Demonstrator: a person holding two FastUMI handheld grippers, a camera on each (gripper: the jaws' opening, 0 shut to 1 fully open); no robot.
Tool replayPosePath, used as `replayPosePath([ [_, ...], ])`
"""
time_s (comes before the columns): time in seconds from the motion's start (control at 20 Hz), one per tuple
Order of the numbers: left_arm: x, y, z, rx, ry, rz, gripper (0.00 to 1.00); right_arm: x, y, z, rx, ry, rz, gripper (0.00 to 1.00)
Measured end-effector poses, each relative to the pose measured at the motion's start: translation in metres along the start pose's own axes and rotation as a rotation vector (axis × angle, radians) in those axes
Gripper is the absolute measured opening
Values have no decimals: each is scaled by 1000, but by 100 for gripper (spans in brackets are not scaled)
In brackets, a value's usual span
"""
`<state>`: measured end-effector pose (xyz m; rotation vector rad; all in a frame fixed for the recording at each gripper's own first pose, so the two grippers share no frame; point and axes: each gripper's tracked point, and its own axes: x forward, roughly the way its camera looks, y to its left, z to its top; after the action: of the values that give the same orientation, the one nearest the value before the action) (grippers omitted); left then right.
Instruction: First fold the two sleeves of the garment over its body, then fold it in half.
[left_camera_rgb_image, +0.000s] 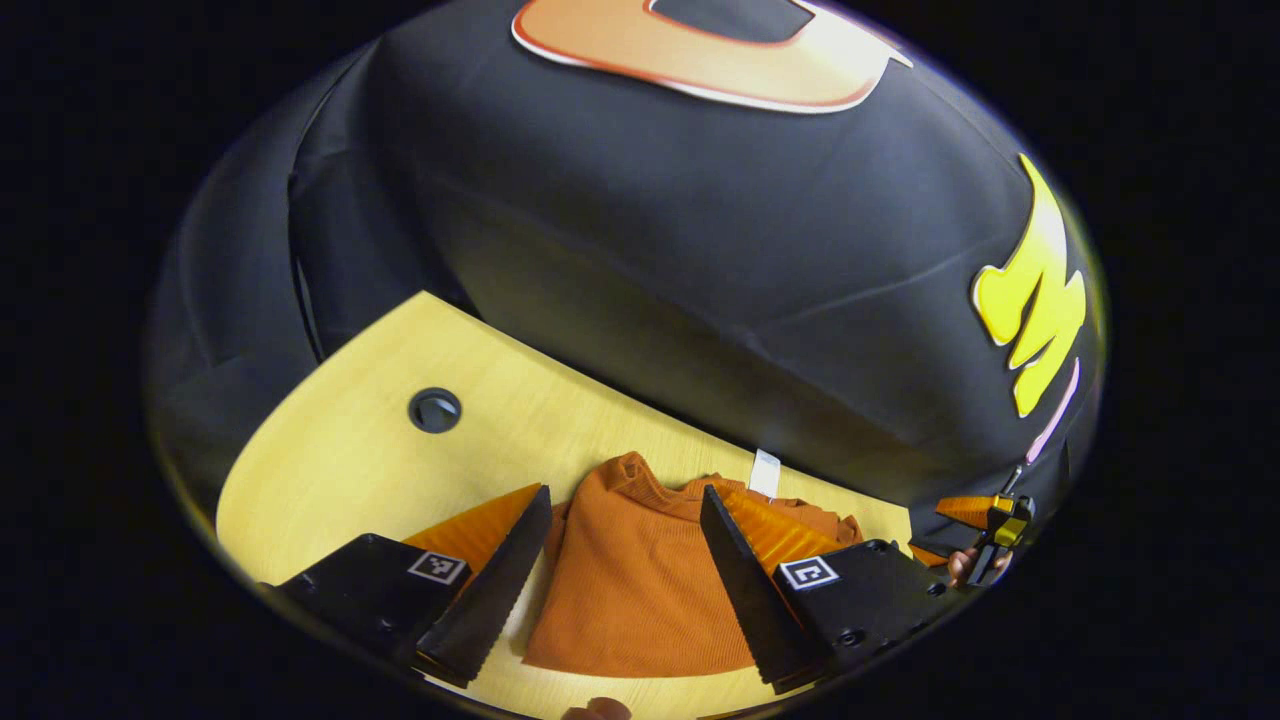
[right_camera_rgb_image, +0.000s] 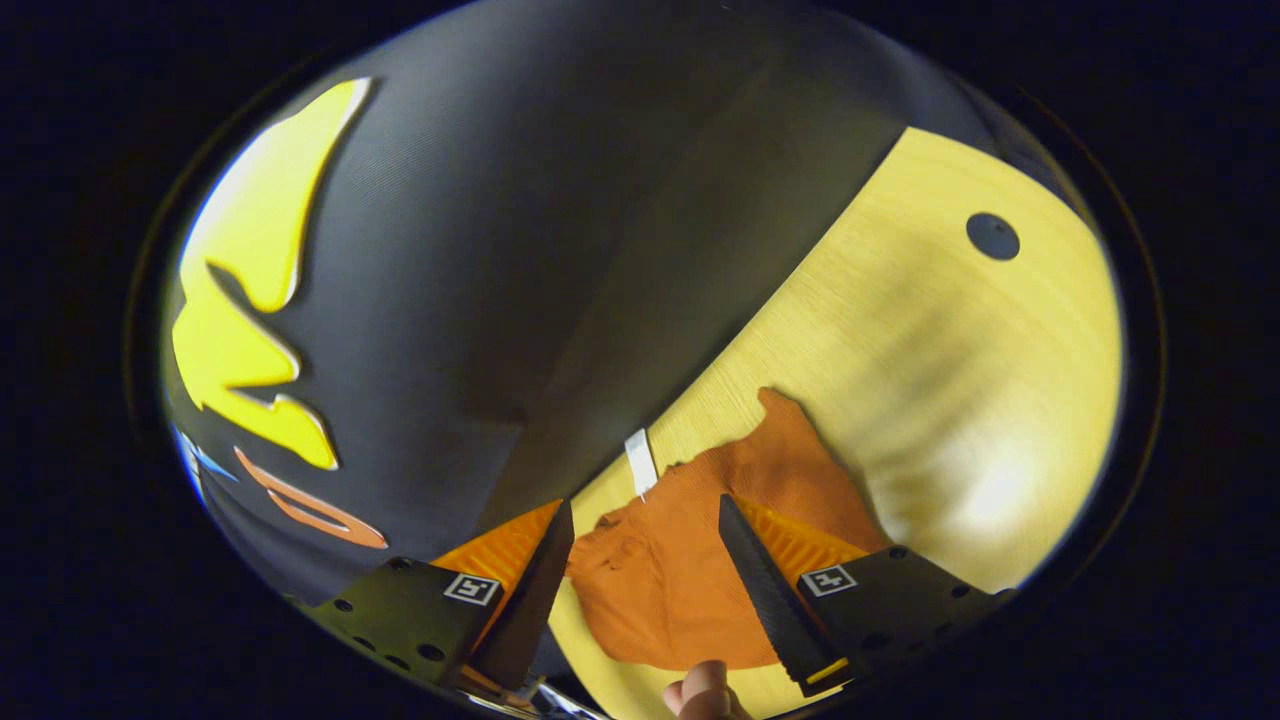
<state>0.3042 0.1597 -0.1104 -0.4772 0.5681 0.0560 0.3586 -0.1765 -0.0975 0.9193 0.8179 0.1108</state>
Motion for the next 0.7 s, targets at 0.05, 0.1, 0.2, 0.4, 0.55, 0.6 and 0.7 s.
replayPosePath([
  [0.05, -8, -4, 0, 29, -23, 16, 98, -9, 1, -3, -80, -18, -29, 93],
  [0.1, -18, -3, 0, 61, -40, 30, 98, -20, 3, -8, -164, -37, -55, 93],
  [0.2, -43, -5, -4, 136, -75, 48, 99, -42, 16, -17, -330, -80, -93, 93],
  [0.4, -93, -21, -9, 254, -176, 77, 99, -95, 53, -41, -584, -187, -115, 94],
  [0.55, -129, -42, -12, 306, -265, 69, 99, -126, 77, -69, -681, -266, -112, 93],
  [0.6, -141, -49, -14, 322, -287, 66, 99, -136, 82, -79, -710, -292, -110, 93],
  [0.7, -163, -58, -21, 345, -307, 63, 98, -159, 88, -99, -764, -346, -123, 93],
])
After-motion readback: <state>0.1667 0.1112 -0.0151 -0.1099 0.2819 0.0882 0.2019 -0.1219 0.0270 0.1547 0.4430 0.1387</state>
